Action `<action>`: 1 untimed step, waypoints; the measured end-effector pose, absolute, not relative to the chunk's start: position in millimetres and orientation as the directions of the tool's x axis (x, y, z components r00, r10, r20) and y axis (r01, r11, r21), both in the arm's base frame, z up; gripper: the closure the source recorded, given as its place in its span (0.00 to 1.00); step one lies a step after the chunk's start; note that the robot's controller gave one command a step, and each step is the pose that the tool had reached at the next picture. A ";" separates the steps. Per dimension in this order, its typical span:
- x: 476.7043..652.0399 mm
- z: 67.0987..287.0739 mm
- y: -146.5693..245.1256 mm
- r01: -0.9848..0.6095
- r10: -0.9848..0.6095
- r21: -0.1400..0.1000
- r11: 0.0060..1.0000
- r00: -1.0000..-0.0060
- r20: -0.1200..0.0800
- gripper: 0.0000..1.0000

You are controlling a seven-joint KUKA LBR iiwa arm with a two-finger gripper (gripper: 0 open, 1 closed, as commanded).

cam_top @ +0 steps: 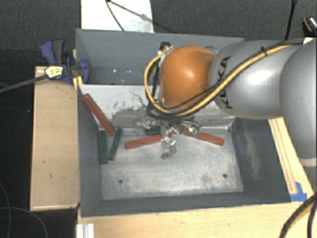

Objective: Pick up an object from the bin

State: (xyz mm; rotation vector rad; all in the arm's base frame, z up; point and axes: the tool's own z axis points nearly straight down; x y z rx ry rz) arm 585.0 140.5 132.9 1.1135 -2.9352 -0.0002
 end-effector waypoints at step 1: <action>586.5 66.8 150.6 -0.625 -0.625 0.003 0.780 -0.780 0.002 0.00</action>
Offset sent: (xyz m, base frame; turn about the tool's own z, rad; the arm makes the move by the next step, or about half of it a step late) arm 0.0025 0.0094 -0.0629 0.0492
